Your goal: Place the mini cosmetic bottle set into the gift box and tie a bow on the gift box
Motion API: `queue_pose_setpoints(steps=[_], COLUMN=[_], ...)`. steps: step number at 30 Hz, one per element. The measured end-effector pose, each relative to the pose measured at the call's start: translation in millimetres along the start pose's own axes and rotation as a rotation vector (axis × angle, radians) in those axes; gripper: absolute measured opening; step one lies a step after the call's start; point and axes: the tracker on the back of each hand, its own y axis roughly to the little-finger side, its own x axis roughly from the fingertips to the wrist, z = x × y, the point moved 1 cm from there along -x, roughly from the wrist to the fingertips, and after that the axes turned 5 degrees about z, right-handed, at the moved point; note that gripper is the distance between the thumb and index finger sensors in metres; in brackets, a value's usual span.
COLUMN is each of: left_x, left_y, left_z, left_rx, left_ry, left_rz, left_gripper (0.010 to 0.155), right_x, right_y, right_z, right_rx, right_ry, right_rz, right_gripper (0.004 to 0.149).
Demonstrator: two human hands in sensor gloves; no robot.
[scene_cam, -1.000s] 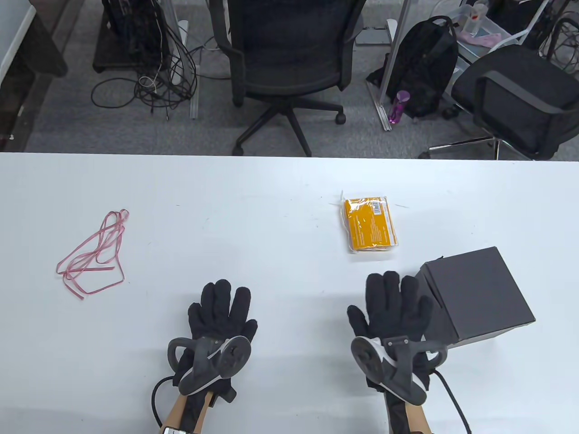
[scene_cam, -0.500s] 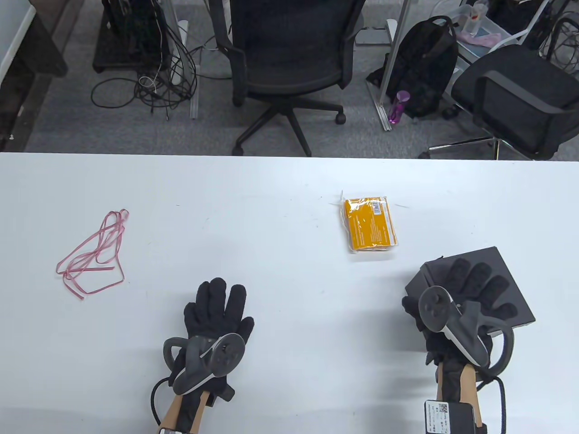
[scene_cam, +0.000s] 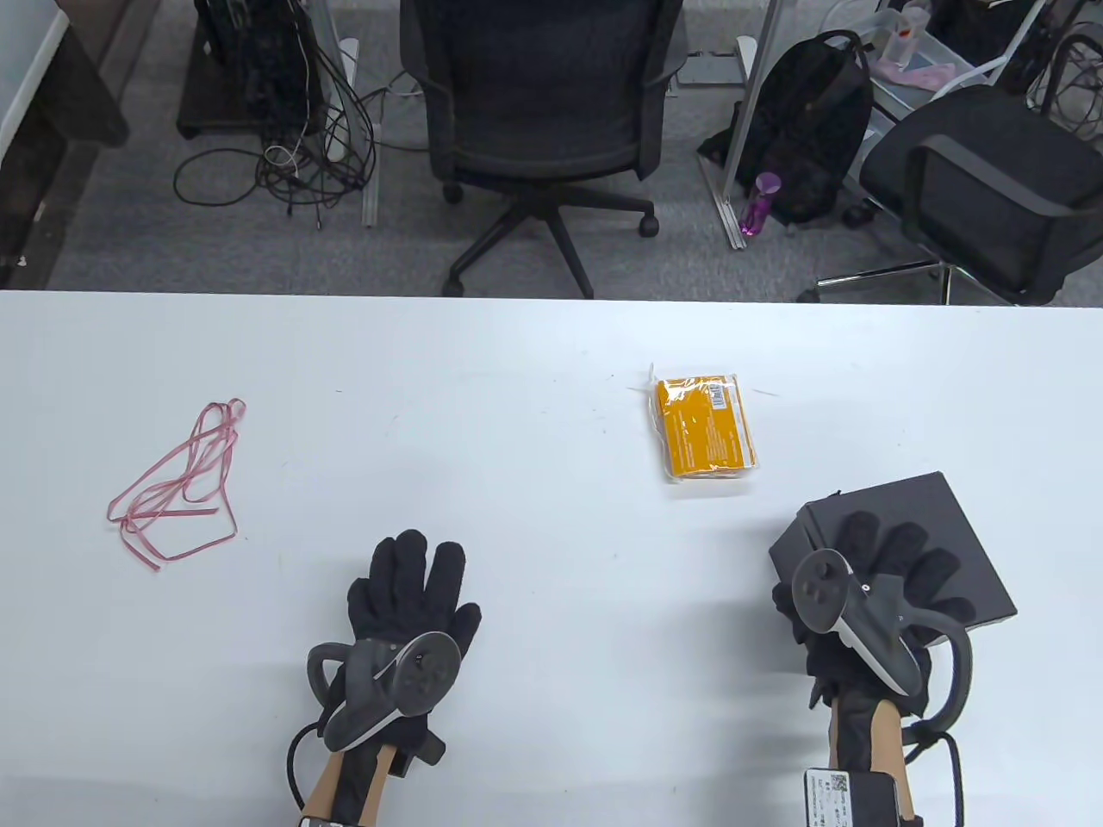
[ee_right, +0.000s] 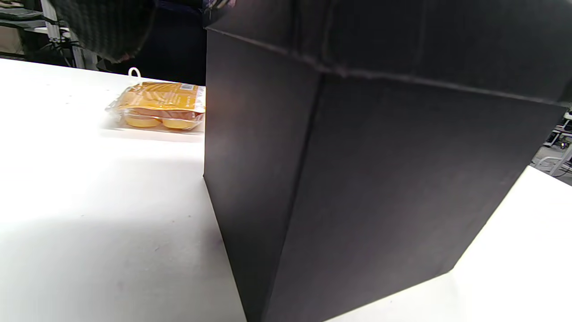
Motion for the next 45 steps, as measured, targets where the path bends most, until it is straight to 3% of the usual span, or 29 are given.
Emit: queue_pose_setpoints(steps=[8,23,29,34,45], left_x=[1,1,1,0,-4], left_y=[3,14,18,23,32], left_z=[0,0,4,5,16], left_rx=[0.059,0.116,0.11,0.134,0.137], left_ry=[0.01,0.012,0.027,0.022,0.066], left_rz=[-0.006,-0.043,-0.058,-0.073,-0.11], left_gripper=[0.071,0.071,0.072,0.072,0.072], right_x=[23,50,49,46,38], right_y=[-21,-98,-119,-135,-166], right_z=[3,14,11,14,16], right_rx=[-0.04,-0.091,-0.247,-0.247,-0.264], right_ry=[-0.065,-0.083,-0.071,-0.108,-0.08], right_rz=[0.089,0.428,0.626,0.736,0.922], right_gripper=[0.101,0.09,0.085,0.083,0.077])
